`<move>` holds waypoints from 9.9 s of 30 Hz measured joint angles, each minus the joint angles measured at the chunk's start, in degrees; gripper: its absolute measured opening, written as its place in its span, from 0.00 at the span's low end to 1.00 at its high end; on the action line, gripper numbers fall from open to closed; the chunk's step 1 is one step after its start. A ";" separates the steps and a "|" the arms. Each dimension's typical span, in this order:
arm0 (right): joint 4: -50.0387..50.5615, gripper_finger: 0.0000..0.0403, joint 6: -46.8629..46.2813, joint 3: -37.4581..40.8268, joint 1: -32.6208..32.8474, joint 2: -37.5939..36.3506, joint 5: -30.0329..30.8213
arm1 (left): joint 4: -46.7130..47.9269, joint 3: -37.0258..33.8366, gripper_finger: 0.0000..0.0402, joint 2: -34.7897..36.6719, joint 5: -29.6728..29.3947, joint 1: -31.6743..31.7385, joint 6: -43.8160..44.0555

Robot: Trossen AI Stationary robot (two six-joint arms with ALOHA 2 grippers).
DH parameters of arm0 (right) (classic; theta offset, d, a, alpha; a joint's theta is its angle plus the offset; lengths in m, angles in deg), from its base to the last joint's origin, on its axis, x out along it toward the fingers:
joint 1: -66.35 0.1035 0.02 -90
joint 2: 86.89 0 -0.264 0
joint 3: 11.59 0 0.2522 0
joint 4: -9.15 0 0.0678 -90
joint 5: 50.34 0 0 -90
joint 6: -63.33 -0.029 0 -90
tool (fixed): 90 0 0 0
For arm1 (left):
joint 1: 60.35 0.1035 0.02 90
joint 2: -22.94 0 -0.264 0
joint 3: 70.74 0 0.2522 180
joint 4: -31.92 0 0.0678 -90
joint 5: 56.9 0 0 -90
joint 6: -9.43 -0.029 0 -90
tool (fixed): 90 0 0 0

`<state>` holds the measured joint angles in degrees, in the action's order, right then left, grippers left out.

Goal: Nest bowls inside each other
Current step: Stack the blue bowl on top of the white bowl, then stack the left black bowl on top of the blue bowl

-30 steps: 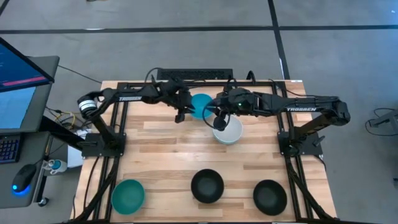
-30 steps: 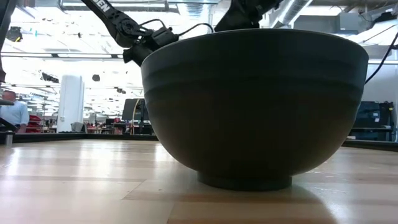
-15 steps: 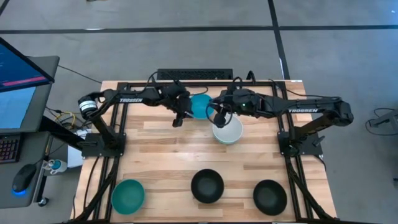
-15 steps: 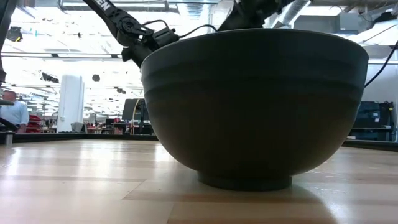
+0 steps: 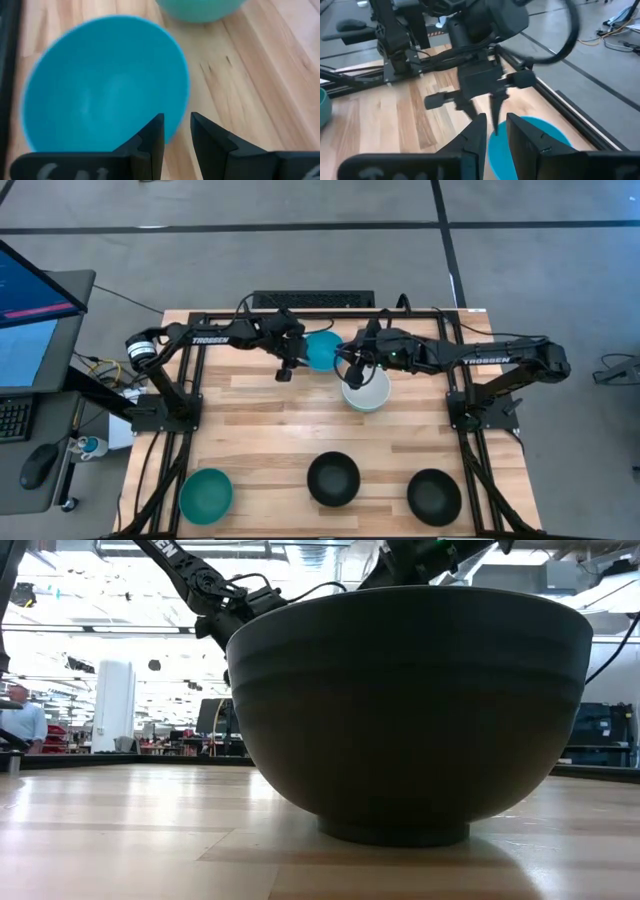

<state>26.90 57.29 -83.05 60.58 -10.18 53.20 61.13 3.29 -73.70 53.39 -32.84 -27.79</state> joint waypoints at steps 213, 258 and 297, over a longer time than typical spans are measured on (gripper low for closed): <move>35.01 0.24 -6.67 23.41 22.90 -59.91 3.52 | 15.01 46.15 0.26 -25.91 -2.05 -20.28 27.42; -2.33 0.24 -13.66 23.39 36.94 -26.02 7.29 | 46.62 73.44 0.15 -15.44 -2.45 -30.60 30.21; -25.57 0.24 -10.45 23.39 38.13 -13.35 16.35 | 32.15 38.13 0.15 23.21 -13.25 -29.20 28.58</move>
<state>1.33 46.84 -59.66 98.71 -23.53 69.55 93.28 41.41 -50.50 40.14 -62.04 0.79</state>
